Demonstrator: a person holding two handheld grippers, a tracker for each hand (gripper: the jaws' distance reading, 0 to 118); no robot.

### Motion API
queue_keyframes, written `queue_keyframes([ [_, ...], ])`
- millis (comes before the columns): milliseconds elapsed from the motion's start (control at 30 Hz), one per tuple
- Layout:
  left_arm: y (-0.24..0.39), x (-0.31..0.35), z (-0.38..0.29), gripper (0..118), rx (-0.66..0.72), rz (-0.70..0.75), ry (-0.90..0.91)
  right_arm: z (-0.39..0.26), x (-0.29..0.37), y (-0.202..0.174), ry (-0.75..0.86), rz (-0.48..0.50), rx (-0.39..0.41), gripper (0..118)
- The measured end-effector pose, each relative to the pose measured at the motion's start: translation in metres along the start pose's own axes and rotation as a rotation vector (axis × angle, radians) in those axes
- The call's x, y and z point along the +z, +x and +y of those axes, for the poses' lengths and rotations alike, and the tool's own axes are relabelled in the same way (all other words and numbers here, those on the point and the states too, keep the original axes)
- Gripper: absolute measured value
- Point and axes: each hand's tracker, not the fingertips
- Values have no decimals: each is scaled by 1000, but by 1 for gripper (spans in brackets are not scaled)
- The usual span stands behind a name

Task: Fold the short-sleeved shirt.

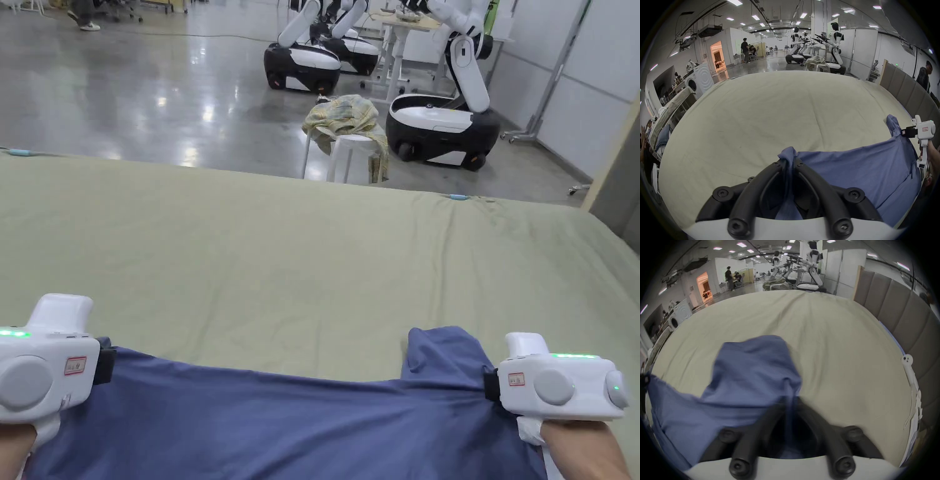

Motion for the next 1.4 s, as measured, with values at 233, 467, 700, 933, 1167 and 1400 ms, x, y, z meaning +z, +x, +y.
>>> queue_keyframes([
  [233, -8, 56, -7, 8, 6, 22, 97, -6, 118, -8, 202, 65, 27, 1],
  [467, -24, 175, -64, 8, 15, -28, 186, -83, 253, -3, 334, 109, 29, 1],
  [700, -33, 188, -167, 8, -99, -45, -72, -206, 248, -12, 136, 123, 35, 1],
  [933, -24, 188, -176, 65, -84, 46, -4, -221, 243, -11, 119, 141, -87, 26],
  [1167, 12, 251, -144, 106, 53, -60, 549, -188, 315, -72, 618, 178, -53, 115],
  [1400, 28, 244, -151, 11, 42, 26, 521, -190, 315, -120, 728, 147, 6, 12],
])
